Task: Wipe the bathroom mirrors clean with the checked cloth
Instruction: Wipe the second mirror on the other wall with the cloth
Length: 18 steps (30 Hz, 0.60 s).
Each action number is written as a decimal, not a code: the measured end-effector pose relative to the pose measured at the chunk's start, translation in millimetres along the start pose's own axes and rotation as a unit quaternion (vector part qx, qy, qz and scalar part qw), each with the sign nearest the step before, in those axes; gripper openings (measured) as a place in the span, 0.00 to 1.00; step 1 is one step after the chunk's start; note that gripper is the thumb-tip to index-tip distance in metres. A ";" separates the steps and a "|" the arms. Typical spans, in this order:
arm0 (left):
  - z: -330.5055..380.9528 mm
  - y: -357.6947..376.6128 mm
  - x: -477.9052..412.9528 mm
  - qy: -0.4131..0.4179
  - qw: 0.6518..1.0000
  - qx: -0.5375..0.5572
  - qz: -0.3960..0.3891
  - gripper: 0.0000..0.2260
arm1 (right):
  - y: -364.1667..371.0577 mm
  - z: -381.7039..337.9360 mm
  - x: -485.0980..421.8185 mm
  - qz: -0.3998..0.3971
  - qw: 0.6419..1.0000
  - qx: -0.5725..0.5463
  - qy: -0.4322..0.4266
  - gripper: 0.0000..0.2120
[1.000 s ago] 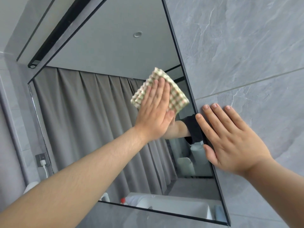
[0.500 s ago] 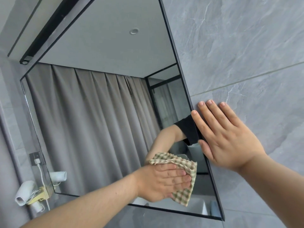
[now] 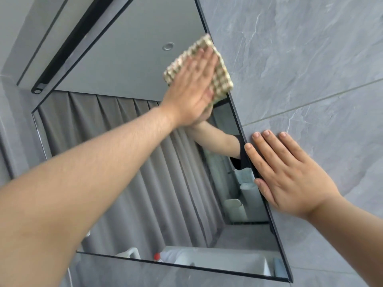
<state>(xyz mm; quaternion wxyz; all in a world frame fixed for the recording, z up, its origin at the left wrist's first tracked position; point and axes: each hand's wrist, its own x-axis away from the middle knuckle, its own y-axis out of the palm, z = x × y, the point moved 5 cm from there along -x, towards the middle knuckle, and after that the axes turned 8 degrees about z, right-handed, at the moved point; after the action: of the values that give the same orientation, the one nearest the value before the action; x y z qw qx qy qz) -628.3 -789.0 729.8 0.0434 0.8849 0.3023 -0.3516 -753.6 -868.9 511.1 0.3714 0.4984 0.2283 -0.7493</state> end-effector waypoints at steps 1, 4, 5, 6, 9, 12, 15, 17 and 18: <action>-12.6 -3.6 -14.7 -0.037 0.999 0.004 0.005 0.28 | 0.1 -0.1 0.3 0.000 1.000 0.000 0.000 0.32; -50.3 -12.8 -47.2 -0.156 0.987 0.008 0.036 0.27 | 0.0 -0.5 0.7 0.002 1.000 0.001 0.000 0.32; -59.9 -15.6 -53.8 -0.188 0.981 0.013 0.045 0.27 | 0.1 -0.2 0.5 0.001 1.000 -0.001 0.000 0.32; -66.4 -17.5 -58.9 -0.209 0.977 0.016 0.051 0.27 | 0.1 0.1 0.5 0.000 1.000 -0.002 0.001 0.32; -69.3 -18.0 -60.2 -0.210 0.977 0.016 0.043 0.27 | 1.0 -0.8 0.8 -0.002 1.000 -0.005 0.005 0.32; -51.4 -13.0 -39.2 -0.154 0.988 0.019 0.027 0.27 | -0.6 0.3 0.0 0.000 1.000 -0.001 0.007 0.32; -15.2 -3.7 5.1 -0.099 0.995 0.021 0.008 0.28 | -1.7 0.7 0.8 0.002 1.000 -0.004 0.005 0.32; 18.2 3.6 43.0 -0.059 0.998 0.030 -0.001 0.28 | -1.1 -0.4 1.8 0.006 1.000 -0.003 0.003 0.32; 36.6 8.0 64.9 -0.039 0.999 0.035 -0.007 0.29 | -0.9 -0.9 2.1 0.007 1.000 -0.004 0.001 0.32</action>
<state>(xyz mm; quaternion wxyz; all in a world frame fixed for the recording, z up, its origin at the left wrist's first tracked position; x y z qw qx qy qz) -608.6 -773.4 659.2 0.0221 0.8693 0.2939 -0.3967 -754.3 -868.4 508.8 0.3783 0.4993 0.2280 -0.7454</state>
